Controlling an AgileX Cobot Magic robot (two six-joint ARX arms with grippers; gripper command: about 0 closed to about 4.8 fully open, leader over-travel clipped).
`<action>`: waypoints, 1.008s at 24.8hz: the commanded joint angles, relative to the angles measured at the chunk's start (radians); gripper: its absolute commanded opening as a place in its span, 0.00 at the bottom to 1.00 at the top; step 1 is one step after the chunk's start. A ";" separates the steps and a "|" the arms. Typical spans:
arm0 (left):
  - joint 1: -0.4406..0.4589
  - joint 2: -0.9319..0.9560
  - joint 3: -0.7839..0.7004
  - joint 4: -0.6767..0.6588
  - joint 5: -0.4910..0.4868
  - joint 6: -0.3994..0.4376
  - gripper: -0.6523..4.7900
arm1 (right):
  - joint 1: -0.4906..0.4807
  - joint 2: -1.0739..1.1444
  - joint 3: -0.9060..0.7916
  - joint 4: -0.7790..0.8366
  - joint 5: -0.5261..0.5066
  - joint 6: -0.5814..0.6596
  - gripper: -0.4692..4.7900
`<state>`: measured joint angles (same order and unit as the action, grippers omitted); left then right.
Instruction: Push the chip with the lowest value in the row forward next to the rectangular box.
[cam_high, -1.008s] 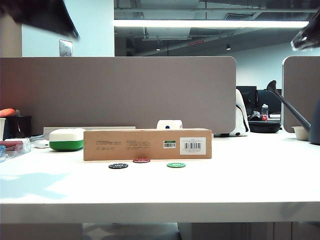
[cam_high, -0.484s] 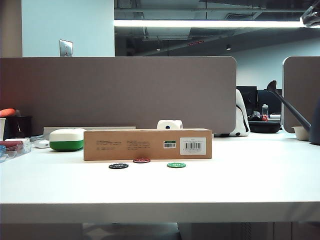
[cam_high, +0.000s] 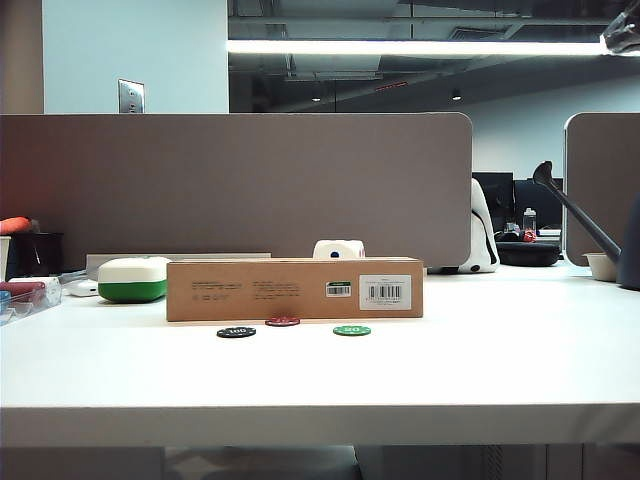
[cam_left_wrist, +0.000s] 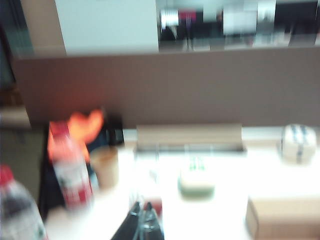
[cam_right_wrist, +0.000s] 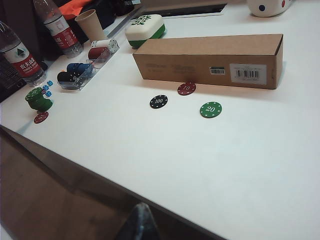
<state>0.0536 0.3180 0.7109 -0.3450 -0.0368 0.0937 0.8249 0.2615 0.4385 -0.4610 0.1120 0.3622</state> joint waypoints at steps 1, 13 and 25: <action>0.000 -0.076 -0.166 0.024 0.000 0.003 0.11 | 0.002 0.000 0.002 0.016 0.002 0.004 0.08; 0.048 -0.315 -0.602 0.230 0.127 0.001 0.11 | 0.002 0.000 0.002 0.016 0.002 0.004 0.08; 0.045 -0.315 -0.703 0.334 0.104 -0.054 0.11 | 0.002 0.000 0.002 0.016 0.002 0.004 0.08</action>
<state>0.1013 0.0029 0.0029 -0.0387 0.0784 0.0509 0.8249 0.2615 0.4381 -0.4614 0.1120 0.3622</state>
